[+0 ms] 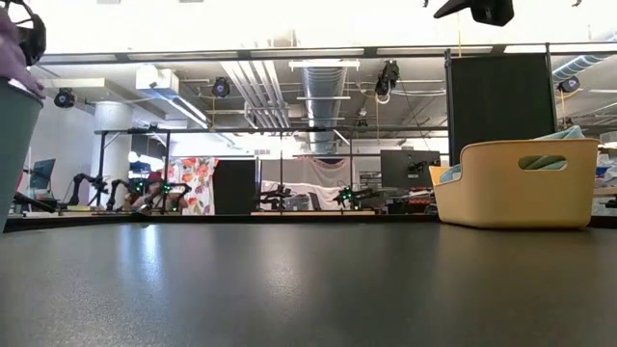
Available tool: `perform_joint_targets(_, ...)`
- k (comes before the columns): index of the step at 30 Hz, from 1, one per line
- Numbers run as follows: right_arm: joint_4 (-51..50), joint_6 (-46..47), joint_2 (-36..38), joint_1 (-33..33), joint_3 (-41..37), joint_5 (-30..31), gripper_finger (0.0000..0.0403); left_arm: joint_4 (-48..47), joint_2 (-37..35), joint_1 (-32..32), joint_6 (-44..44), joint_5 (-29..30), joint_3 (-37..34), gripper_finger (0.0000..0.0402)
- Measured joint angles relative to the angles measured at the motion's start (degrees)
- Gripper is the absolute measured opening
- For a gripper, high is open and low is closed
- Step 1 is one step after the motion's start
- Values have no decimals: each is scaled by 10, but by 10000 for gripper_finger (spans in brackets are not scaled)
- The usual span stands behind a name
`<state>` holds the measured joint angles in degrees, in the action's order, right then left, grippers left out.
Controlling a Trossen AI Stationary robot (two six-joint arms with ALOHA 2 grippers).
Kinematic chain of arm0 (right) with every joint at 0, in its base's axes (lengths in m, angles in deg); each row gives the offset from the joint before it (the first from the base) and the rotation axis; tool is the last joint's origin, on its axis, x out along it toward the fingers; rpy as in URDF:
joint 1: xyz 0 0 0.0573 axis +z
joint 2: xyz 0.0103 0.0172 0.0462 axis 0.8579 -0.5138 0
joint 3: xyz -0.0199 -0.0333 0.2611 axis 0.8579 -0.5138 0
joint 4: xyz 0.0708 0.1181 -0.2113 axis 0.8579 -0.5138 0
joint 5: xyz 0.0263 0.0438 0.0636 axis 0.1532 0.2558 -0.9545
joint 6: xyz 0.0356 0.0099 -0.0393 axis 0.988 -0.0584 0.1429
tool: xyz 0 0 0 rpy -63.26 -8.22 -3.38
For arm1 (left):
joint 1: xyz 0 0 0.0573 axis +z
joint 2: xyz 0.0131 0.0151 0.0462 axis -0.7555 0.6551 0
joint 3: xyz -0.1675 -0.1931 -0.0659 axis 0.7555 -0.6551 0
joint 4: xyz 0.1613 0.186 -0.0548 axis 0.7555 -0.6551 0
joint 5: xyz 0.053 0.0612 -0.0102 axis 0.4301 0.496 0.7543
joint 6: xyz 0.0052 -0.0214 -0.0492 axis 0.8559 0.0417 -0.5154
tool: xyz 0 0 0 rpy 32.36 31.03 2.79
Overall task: Sort microfiber towel by color & place in baskets
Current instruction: Put the purple microfiber towel into the green bin
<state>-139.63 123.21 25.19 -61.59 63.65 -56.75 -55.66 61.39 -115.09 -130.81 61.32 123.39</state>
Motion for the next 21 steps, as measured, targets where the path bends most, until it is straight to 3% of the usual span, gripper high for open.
perform_joint_targets(4,0,7,-1,6,0,0,172,-75,16,0,-15,-14,92,0)
perform_joint_targets(8,-4,15,-2,17,0,0,168,-107,32,0,-81,-96,133,0)
perform_joint_targets(11,-4,15,-3,31,0,0,166,-126,43,0,-109,-139,128,0)
perform_joint_targets(14,-4,18,-8,39,0,0,164,-117,52,0,-108,-146,110,0)
perform_joint_targets(21,-4,13,-9,40,0,6,168,22,73,0,-56,-141,26,0)
